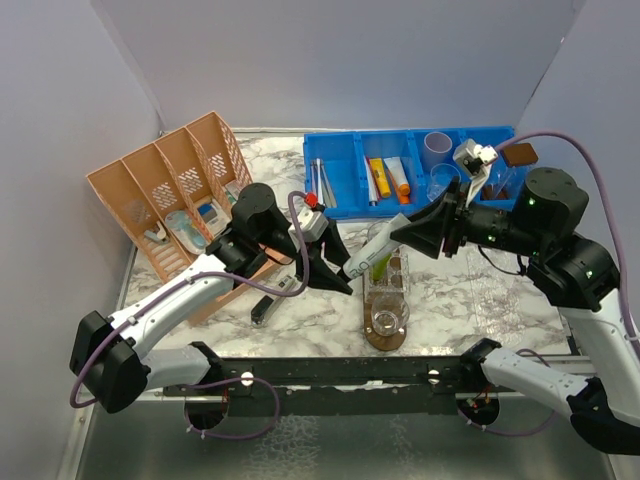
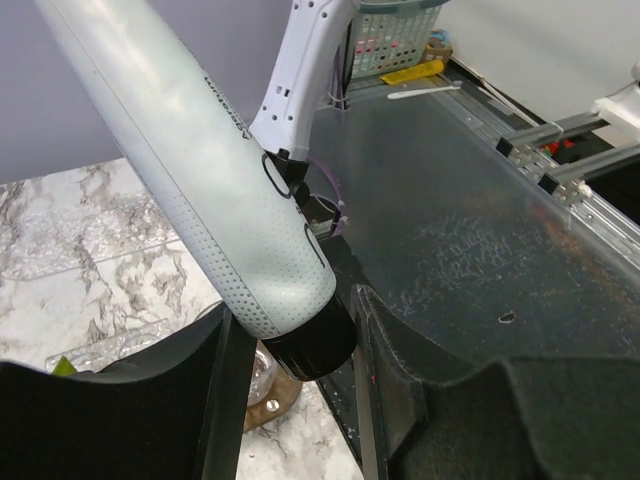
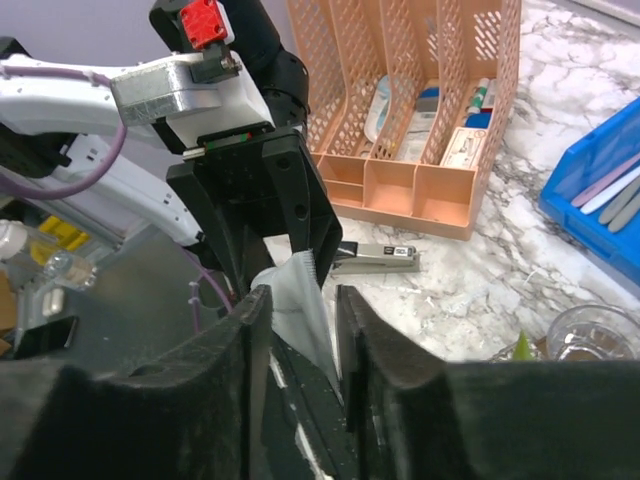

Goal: Prepare toiletry sets of a toothbrush and toothpaste on the tray
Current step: Pick up the toothpaste from the storage box.

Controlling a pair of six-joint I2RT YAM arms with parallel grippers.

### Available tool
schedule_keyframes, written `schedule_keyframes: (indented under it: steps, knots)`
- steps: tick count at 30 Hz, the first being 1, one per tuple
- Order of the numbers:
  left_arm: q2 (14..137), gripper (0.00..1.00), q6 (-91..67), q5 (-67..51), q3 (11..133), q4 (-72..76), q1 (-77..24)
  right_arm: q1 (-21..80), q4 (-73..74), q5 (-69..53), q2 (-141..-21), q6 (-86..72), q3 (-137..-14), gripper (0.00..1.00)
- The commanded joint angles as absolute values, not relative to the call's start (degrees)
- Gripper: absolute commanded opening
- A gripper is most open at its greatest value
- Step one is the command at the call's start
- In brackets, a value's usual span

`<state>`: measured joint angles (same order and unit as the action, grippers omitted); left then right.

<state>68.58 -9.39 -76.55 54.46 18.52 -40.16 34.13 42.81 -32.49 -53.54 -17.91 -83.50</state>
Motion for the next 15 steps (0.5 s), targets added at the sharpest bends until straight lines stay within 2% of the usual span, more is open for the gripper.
schedule_keyframes:
  steps: [1, 5, 6, 9, 10, 12, 15]
  knots:
    - [67.8, 0.08, -8.6, -77.3, 54.3, 20.4, -40.2, 34.5, 40.0, -37.2, -51.8, -18.6, -83.0, 0.23]
    - [68.6, 0.12, -9.4, -77.1, 54.7, 20.5, -40.2, 34.4, 40.1, -34.6, -50.8, -17.4, -83.3, 0.02]
    - [68.7, 0.15, -9.7, -76.6, 54.7, 20.5, -40.3, 34.5, 40.2, -33.7, -50.4, -17.0, -83.2, 0.01]
    - [68.9, 0.36, -10.4, -74.2, 54.8, 20.5, -39.7, 34.4, 40.4, -32.1, -49.1, -15.2, -82.6, 0.01]
    - [68.8, 0.48, -10.5, -73.3, 54.8, 20.5, -39.3, 34.4, 40.9, -31.1, -48.8, -14.4, -82.6, 0.01]
    - [68.5, 0.65, -10.8, -71.2, 54.8, 20.4, -38.1, 34.4, 42.4, -28.8, -48.3, -11.9, -82.9, 0.01]
    - [68.1, 0.78, -10.9, -68.5, 54.7, 20.3, -36.2, 34.4, 43.5, -24.1, -46.8, -6.6, -82.4, 0.01]
